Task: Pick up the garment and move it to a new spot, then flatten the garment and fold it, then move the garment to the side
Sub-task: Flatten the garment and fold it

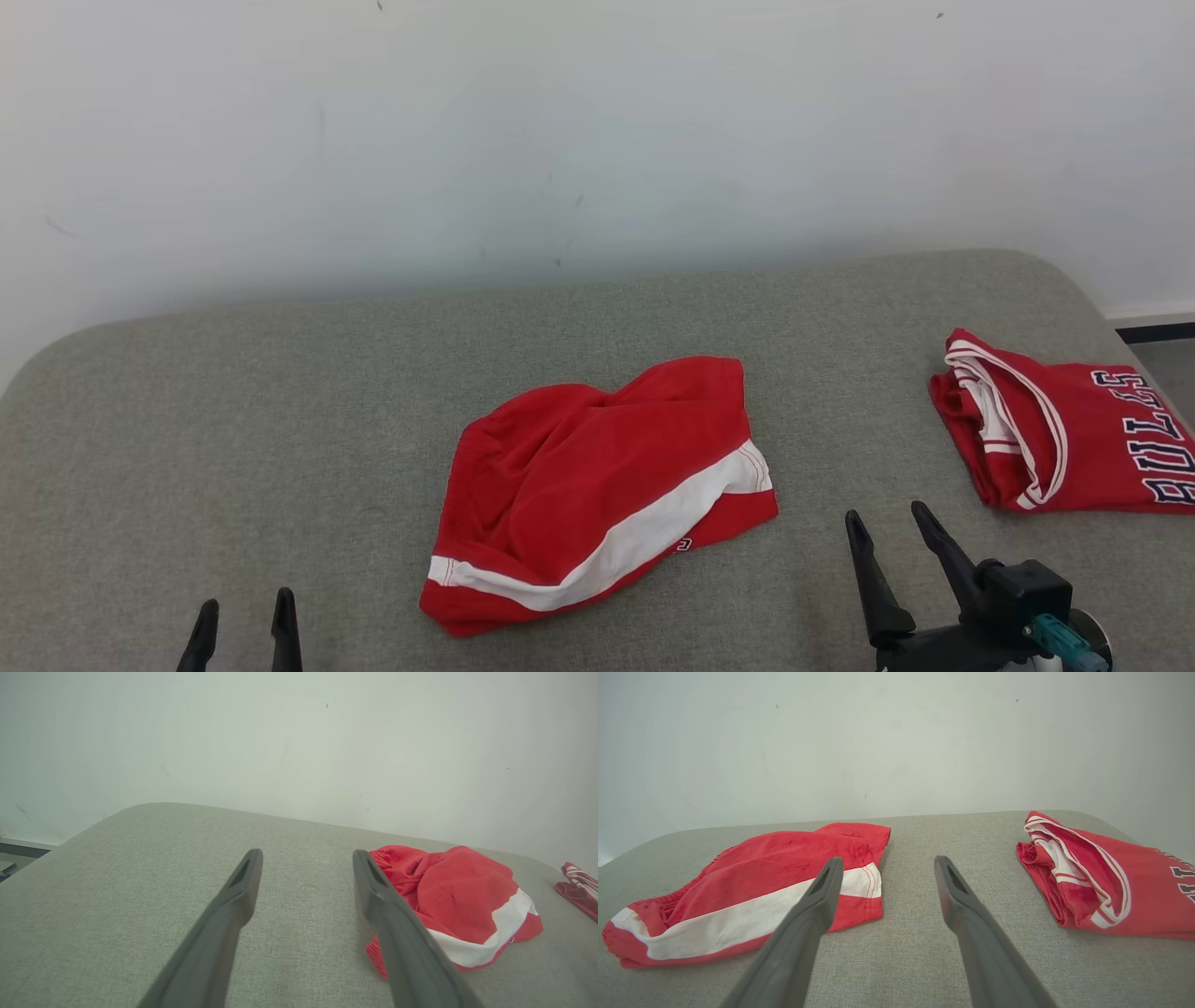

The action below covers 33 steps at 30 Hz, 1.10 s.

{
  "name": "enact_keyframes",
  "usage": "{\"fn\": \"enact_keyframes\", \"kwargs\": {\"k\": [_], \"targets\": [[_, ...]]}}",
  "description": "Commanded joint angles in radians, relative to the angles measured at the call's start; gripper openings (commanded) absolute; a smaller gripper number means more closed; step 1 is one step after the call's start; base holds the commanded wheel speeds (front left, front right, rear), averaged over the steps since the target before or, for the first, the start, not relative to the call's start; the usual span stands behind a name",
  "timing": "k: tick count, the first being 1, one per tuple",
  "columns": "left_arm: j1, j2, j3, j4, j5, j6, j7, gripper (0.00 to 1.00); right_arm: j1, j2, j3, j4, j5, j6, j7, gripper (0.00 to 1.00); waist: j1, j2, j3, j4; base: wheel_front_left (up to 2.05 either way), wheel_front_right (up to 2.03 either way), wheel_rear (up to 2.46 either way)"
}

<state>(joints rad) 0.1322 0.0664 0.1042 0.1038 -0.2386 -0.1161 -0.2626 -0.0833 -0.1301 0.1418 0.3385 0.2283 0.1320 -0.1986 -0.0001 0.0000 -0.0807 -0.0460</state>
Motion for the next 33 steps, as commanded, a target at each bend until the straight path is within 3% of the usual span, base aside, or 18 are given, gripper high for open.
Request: {"fn": "enact_keyframes", "kwargs": {"k": [1,20,28,33], "targets": [[0.011,-0.004,0.004,0.001,0.006,-0.005,-0.002,1.00,0.003,-0.006,-0.002,0.000,0.003,-0.003,-0.006,1.00,0.0001,0.0000,0.001,0.000,0.00,0.00,0.00],[-0.030,-0.009,-0.029,0.041,-0.010,-0.013,-0.002,1.00,-0.030,-0.021,0.014,-0.004,0.004,-0.003,0.008,1.00,0.0001,0.0000,0.029,0.015,0.00,0.00,0.00],[-0.142,0.068,-0.208,0.153,-0.107,-0.014,0.097,1.00,-0.156,-0.060,0.068,0.044,0.078,-0.003,0.128,1.00,0.0001,0.0000,0.089,0.037,0.00,0.00,0.00],[-0.299,0.120,-0.348,0.219,-0.198,-0.014,0.221,1.00,-0.311,-0.085,0.085,0.181,0.148,-0.003,0.252,1.00,0.0001,0.0000,0.170,0.056,0.00,0.00,0.00]]}}
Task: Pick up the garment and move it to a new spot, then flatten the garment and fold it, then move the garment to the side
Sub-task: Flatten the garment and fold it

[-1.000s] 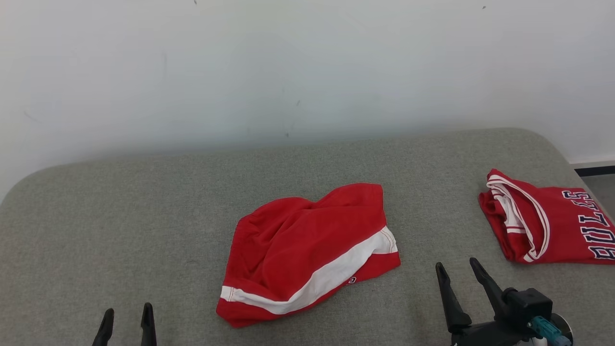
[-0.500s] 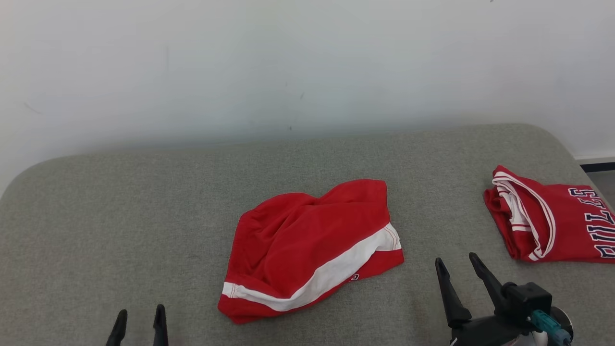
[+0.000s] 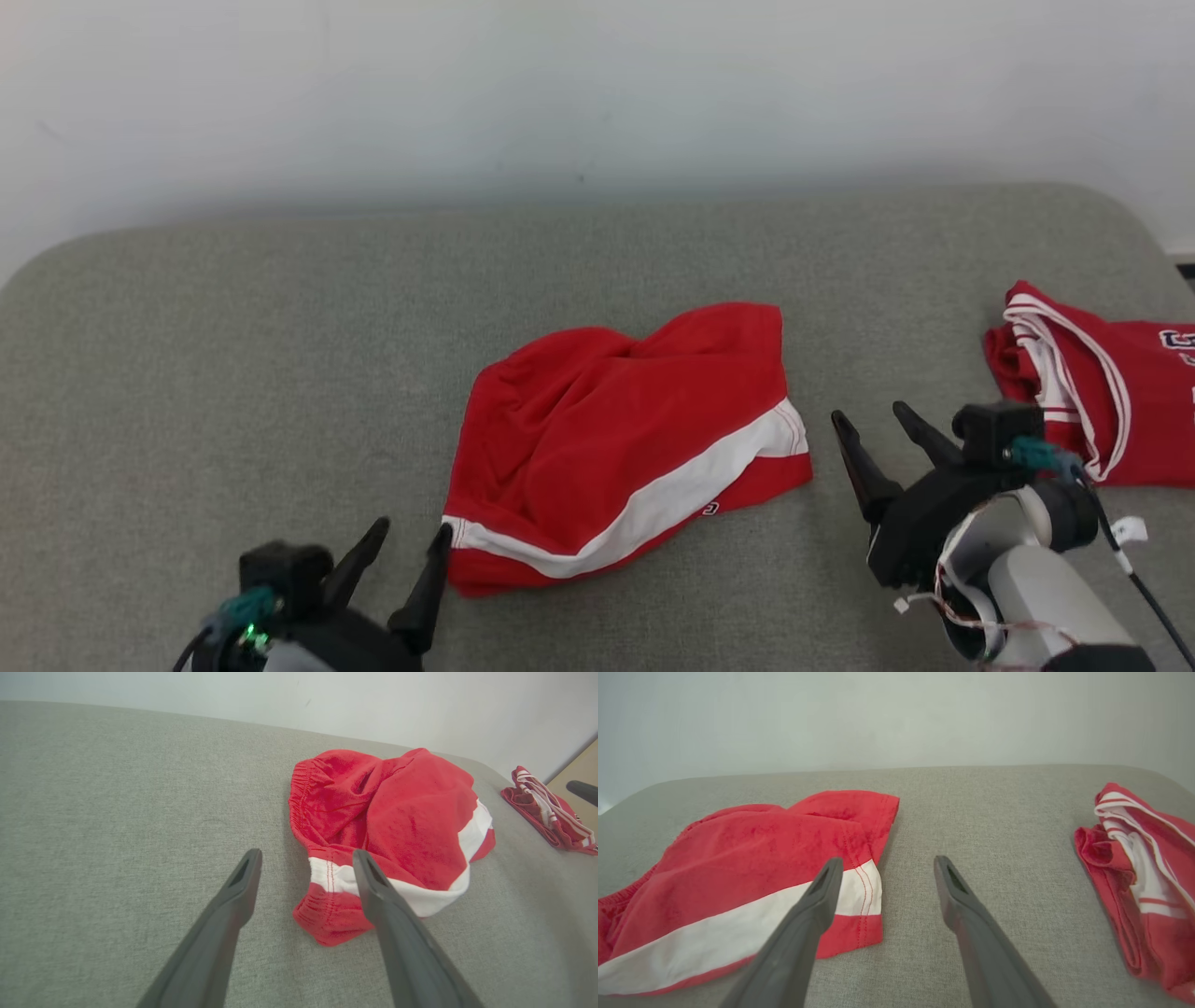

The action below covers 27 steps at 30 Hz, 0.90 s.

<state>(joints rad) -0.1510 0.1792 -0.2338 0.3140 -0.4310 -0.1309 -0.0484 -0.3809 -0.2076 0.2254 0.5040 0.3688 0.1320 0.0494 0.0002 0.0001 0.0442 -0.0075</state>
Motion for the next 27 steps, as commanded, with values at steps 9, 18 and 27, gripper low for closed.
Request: {"fn": "enact_keyframes", "kwargs": {"k": [9,18,27], "targets": [[-0.151,0.028,-0.126,0.103,-0.106,0.001,0.083,1.00,-0.170,-0.042,0.128,0.210,0.102,-0.003,0.122,1.00,-0.0002,-0.0001,0.098,0.047,0.00,0.00,0.00],[-0.181,0.064,-0.213,0.091,-0.181,0.001,0.074,1.00,-0.228,-0.069,0.237,0.270,0.195,-0.003,0.103,1.00,-0.0002,-0.0001,0.117,0.060,0.00,0.00,0.00],[-0.212,0.109,-0.314,0.085,-0.257,0.001,0.046,0.49,-0.264,-0.082,0.343,0.297,0.295,-0.003,0.045,1.00,-0.0002,-0.0001,0.130,0.063,0.00,0.00,0.00]]}}
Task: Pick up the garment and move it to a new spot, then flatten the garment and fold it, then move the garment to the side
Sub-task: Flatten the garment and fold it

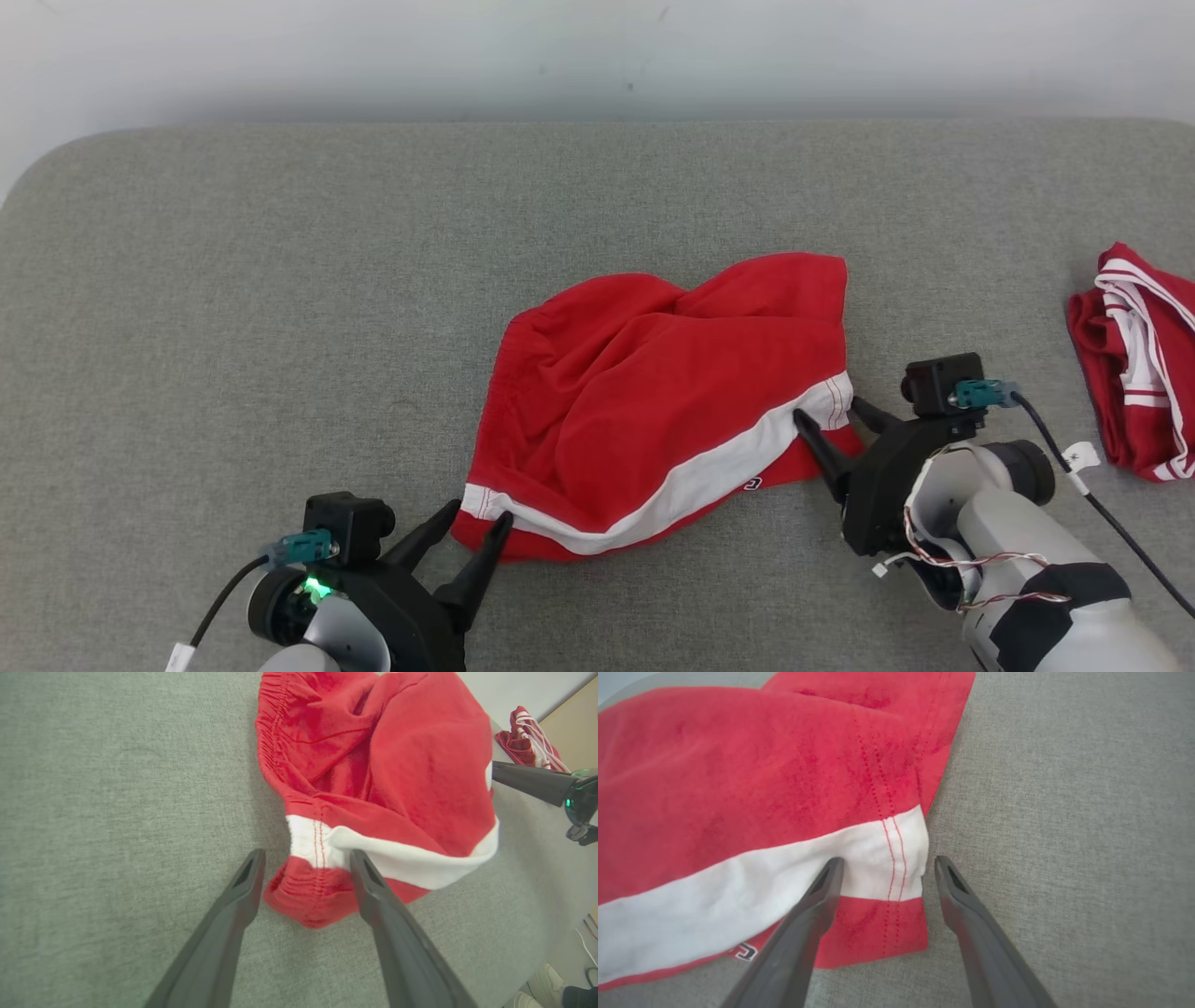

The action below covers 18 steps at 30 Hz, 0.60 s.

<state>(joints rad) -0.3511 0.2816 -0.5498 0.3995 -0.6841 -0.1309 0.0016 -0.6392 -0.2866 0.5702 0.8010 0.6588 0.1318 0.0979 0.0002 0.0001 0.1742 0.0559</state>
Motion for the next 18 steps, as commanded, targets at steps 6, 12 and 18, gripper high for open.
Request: {"fn": "enact_keyframes", "kwargs": {"k": [6,12,18], "targets": [[-0.018,0.032,-0.043,0.016,-0.040,0.001,-0.024,0.00,-0.021,-0.028,0.097,-0.020,0.078,-0.003,-0.031,1.00,-0.0002,-0.0001,-0.004,-0.004,0.00,0.00,0.00],[-0.025,0.045,-0.068,0.037,-0.066,0.001,-0.057,0.00,-0.039,-0.048,0.171,-0.012,0.116,-0.003,-0.078,0.35,-0.0002,-0.0001,-0.013,-0.006,0.00,0.00,0.00],[-0.024,0.051,-0.077,0.052,-0.084,0.001,-0.100,0.00,-0.053,-0.057,0.235,-0.006,0.146,-0.003,-0.124,0.00,-0.0002,-0.0001,-0.029,-0.013,0.00,0.00,0.00]]}}
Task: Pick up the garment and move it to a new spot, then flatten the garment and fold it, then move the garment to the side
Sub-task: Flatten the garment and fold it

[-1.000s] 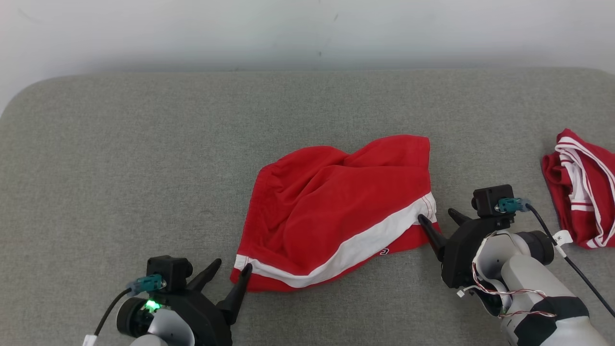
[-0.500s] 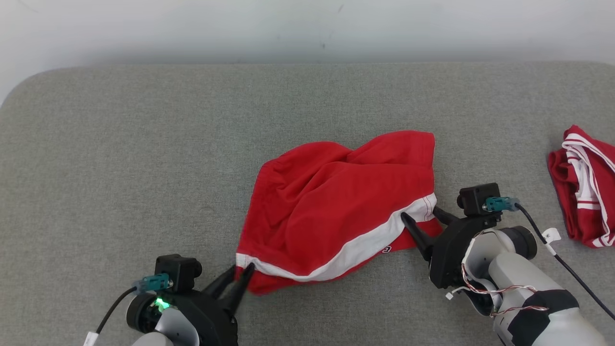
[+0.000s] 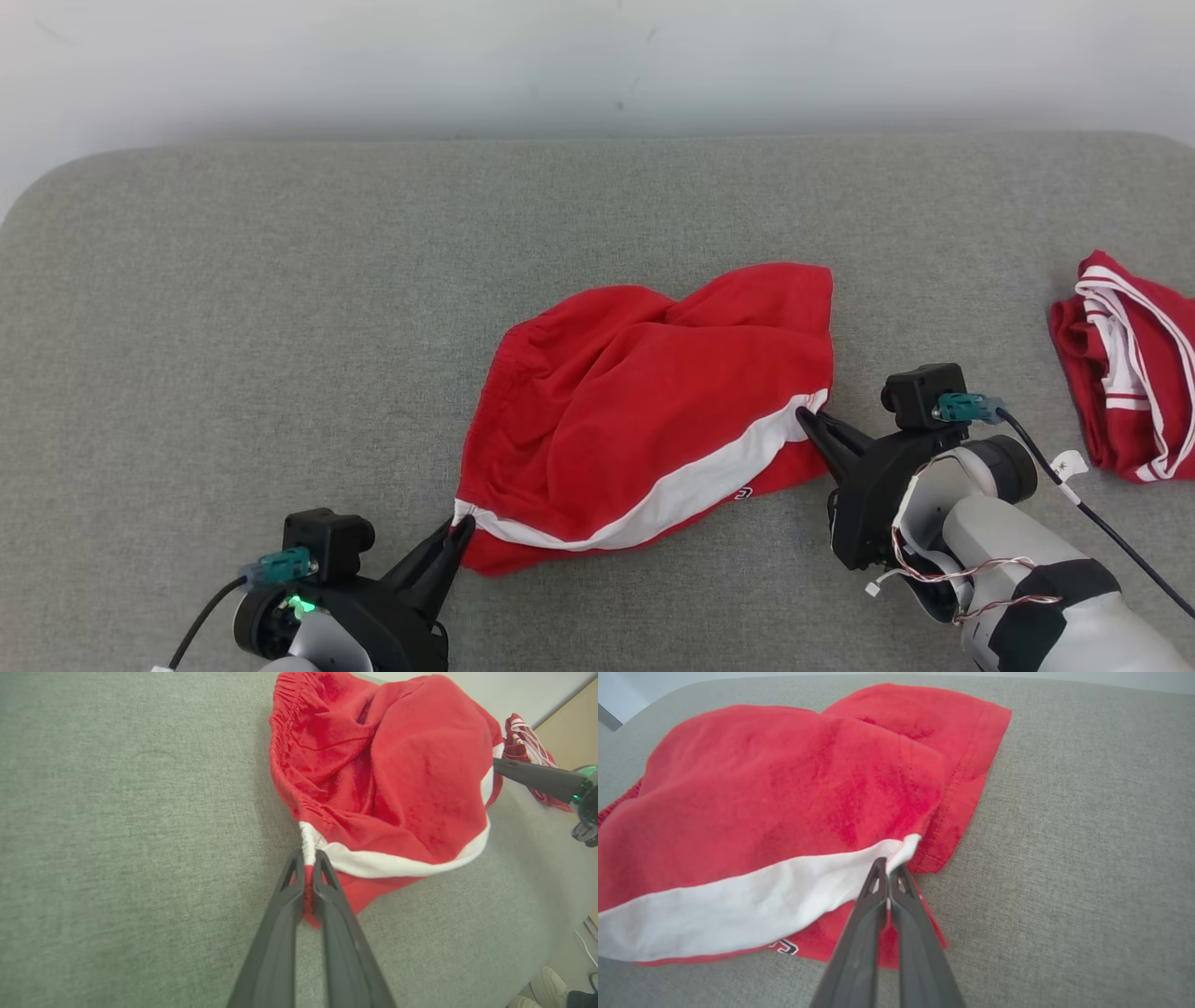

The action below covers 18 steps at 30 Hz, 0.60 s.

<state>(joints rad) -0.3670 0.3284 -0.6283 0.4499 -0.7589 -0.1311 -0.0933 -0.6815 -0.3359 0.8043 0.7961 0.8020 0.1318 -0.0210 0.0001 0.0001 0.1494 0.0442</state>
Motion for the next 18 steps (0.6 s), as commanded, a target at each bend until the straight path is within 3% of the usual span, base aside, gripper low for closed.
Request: {"fn": "enact_keyframes", "kwargs": {"k": [1,10,18], "targets": [[-0.008,0.004,0.002,0.002,-0.015,0.001,-0.013,0.00,-0.012,-0.010,0.006,-0.004,0.013,-0.003,-0.016,0.00,-0.0001,-0.0001,-0.009,-0.002,0.00,0.00,0.00],[-0.033,0.002,0.040,-0.075,-0.147,0.001,-0.064,0.00,-0.043,-0.062,-0.021,-0.075,0.117,-0.003,-0.113,0.00,-0.0001,-0.0001,-0.045,-0.018,0.00,0.00,0.00],[-0.162,0.026,0.107,-0.165,-0.315,0.001,0.010,0.00,-0.185,-0.060,-0.106,-0.133,0.217,-0.003,-0.071,0.00,-0.0001,-0.0001,0.036,-0.082,0.00,0.00,0.00]]}}
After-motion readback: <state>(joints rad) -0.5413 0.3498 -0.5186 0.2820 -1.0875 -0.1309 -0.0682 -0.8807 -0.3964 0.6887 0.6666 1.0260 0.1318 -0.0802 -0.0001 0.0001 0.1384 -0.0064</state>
